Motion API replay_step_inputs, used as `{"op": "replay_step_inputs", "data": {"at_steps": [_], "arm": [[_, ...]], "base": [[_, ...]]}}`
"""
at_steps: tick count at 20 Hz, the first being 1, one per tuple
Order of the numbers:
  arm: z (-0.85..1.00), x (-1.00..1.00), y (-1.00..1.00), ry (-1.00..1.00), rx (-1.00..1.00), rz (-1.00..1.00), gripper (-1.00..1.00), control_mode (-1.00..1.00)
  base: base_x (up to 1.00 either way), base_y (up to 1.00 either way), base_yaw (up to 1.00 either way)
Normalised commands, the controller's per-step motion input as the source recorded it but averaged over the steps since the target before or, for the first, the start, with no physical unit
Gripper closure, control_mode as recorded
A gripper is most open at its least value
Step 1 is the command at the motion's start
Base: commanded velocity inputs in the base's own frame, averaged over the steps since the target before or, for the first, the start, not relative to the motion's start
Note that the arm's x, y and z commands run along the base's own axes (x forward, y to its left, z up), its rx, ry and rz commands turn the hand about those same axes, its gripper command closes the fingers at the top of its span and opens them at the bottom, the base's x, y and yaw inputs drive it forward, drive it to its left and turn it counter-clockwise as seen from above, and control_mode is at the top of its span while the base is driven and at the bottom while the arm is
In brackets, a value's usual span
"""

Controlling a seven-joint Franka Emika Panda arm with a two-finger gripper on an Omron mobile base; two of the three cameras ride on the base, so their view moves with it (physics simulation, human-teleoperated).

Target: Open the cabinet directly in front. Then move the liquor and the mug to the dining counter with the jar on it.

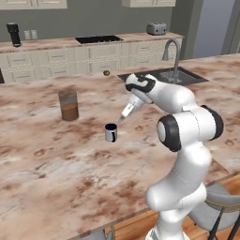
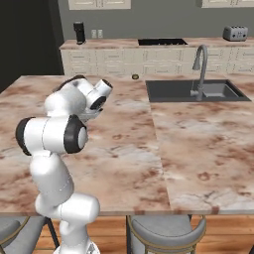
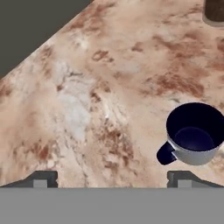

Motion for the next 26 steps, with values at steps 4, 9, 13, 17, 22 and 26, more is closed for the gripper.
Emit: {"op": "replay_step_inputs", "data": {"at_steps": [4,9,13,17,22,26], "arm": [[1.0,-0.94,-0.44,-0.13,0.12,-0.02,-1.0,-1.0],[1.0,-0.99,-0.42,-0.02,0.08,-0.1,-1.0,-1.0],[1.0,-0.97,-0.32,0.0,0.01,-0.1,-1.0,-1.0],[1.0,-1.0,-0.46,0.01,-0.01,-0.07,-1.0,-1.0],[1.0,-1.0,-0.65,0.04,-0.19,-0.04,-1.0,-1.0],[0.73,-1.0,-0.43,-0.05,-0.28,-0.03,-1.0,-1.0]], "base": [[0.0,0.0,0.0],[0.0,0.0,0.0],[0.0,0.0,0.0],[0.0,0.0,0.0],[0.0,0.0,0.0],[0.0,0.0,0.0]]}}
